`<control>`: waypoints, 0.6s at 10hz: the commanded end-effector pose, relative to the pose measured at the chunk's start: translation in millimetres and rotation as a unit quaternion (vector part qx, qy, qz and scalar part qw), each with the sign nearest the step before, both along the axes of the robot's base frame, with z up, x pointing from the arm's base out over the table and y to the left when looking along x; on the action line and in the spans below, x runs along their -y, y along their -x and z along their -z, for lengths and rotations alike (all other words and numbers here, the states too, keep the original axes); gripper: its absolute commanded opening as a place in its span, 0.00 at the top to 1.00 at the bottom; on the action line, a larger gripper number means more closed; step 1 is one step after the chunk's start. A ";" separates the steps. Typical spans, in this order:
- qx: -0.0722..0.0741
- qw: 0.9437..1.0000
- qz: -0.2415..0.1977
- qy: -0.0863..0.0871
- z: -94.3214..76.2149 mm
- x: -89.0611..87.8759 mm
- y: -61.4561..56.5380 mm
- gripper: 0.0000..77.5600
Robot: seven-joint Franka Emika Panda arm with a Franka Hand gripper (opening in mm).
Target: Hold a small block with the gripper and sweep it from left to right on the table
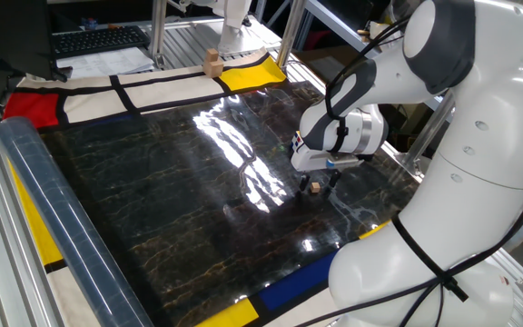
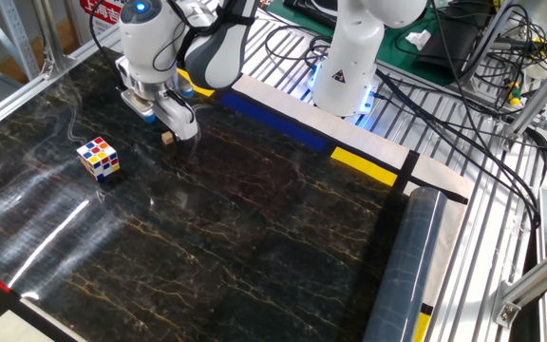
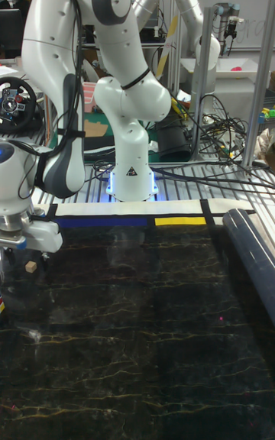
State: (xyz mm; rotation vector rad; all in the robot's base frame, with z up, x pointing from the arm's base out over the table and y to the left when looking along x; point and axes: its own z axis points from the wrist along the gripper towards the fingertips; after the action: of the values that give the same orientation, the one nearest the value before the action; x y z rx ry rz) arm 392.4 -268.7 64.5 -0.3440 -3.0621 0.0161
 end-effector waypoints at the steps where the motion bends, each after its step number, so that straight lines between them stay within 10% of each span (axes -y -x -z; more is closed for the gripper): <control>1: 0.002 1.000 0.003 -0.007 -0.4 0.8 -0.7 0.00; 6: 0.002 1.000 0.005 -0.006 -0.2 0.8 -0.6 0.00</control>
State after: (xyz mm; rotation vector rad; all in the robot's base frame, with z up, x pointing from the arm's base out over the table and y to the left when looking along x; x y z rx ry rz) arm 392.3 -269.0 63.3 -0.3597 -3.0615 -0.0041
